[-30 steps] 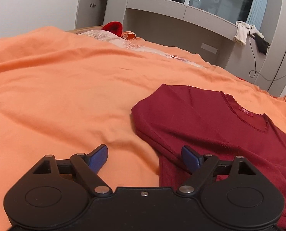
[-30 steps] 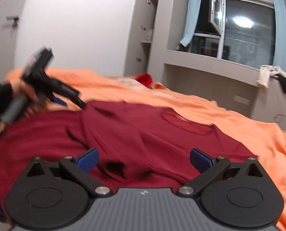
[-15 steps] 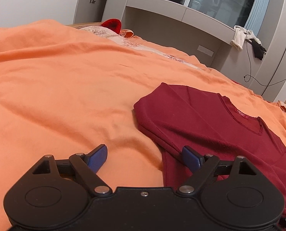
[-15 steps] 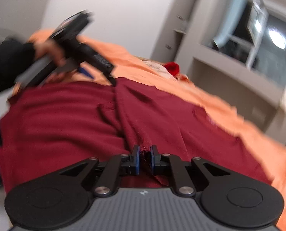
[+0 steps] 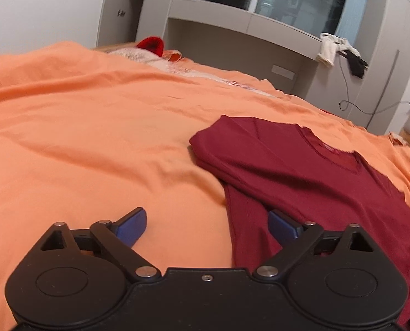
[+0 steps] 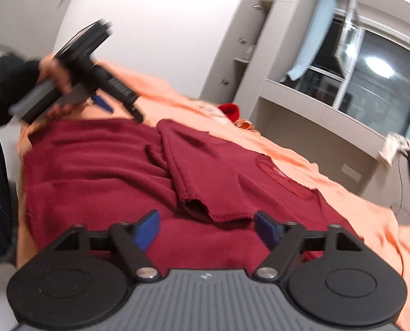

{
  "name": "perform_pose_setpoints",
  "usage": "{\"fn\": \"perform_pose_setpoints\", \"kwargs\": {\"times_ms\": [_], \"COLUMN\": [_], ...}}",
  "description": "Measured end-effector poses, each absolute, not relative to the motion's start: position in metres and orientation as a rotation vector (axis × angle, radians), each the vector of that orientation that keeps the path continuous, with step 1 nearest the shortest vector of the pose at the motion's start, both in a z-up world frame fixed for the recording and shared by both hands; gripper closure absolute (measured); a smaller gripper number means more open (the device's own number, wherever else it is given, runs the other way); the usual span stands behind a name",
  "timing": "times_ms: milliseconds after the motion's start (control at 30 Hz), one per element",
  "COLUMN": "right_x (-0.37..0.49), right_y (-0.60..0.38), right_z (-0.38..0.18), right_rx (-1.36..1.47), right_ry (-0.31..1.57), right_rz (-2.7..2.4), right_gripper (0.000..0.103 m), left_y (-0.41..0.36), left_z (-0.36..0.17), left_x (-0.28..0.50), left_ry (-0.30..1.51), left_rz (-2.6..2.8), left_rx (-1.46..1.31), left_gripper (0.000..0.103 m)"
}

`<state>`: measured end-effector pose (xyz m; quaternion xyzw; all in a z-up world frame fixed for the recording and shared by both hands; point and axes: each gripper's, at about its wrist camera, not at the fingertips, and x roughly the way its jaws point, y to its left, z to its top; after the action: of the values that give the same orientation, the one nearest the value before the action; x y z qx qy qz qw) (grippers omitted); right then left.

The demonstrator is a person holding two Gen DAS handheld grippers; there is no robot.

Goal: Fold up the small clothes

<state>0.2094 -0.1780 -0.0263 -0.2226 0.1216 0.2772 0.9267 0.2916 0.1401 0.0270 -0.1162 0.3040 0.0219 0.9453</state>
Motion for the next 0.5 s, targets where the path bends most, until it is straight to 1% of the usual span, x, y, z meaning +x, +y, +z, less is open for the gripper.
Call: {"fn": "perform_pose_setpoints", "kwargs": {"times_ms": [33, 167, 300, 367, 500], "right_x": [0.203, 0.179, 0.157, 0.147, 0.142], "right_y": [-0.186, -0.203, -0.227, -0.241, -0.263], "right_z": [-0.027, -0.032, -0.035, -0.034, -0.036], "right_rx": [-0.435, -0.382, -0.237, -0.138, 0.059], "right_ry": [0.252, 0.292, 0.344, 0.362, 0.423], "right_rz": [0.569, 0.532, 0.501, 0.469, 0.423], "right_gripper": [0.005, 0.005, 0.005, 0.009, 0.033], "left_y": [0.138, 0.131, 0.136, 0.142, 0.147], "left_z": [0.027, 0.027, 0.027, 0.028, 0.027], "left_x": [0.284, 0.249, 0.218, 0.204, 0.183], "left_ry": [0.614, 0.595, 0.562, 0.540, 0.517], "left_rz": [0.042, 0.040, 0.060, 0.075, 0.107], "left_rx": [-0.224, -0.193, -0.242, -0.286, -0.349], "left_gripper": [0.005, 0.004, 0.004, 0.004, 0.004]}}
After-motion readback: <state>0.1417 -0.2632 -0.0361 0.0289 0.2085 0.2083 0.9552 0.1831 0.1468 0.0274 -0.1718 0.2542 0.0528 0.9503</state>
